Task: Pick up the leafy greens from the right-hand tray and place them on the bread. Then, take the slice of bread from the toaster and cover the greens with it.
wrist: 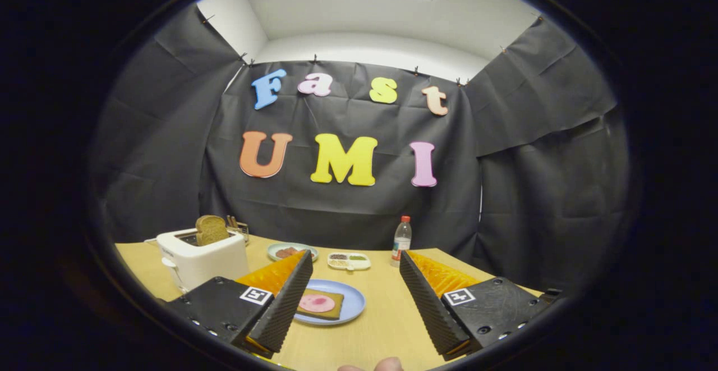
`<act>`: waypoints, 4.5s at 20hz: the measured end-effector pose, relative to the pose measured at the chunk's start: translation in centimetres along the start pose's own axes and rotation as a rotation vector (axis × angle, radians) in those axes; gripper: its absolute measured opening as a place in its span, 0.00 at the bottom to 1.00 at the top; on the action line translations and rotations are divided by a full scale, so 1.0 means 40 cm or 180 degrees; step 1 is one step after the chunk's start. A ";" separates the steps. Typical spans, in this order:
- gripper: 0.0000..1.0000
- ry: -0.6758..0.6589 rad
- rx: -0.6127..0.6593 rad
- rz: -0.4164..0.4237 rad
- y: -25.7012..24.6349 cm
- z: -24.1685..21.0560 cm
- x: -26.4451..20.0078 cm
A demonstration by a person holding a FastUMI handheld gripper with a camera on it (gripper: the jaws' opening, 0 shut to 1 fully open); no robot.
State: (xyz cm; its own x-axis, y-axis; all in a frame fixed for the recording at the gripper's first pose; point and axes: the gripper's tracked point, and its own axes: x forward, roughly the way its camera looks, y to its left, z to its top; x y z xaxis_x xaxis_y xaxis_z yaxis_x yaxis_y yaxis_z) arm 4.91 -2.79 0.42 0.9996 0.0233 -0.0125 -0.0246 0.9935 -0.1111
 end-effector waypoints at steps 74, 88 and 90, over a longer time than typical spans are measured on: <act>0.00 0.1763 0.0423 0.0616 0.107 -0.295 0.441; 0.01 0.1756 0.0554 0.0544 0.308 -0.369 0.416; 0.03 0.1788 0.0641 0.0557 0.327 -0.386 0.418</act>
State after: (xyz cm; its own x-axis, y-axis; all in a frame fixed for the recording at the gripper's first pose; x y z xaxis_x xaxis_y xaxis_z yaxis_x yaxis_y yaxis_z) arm 21.13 8.89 -16.59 0.8218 0.1799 -0.5407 -0.1306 0.9830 0.1287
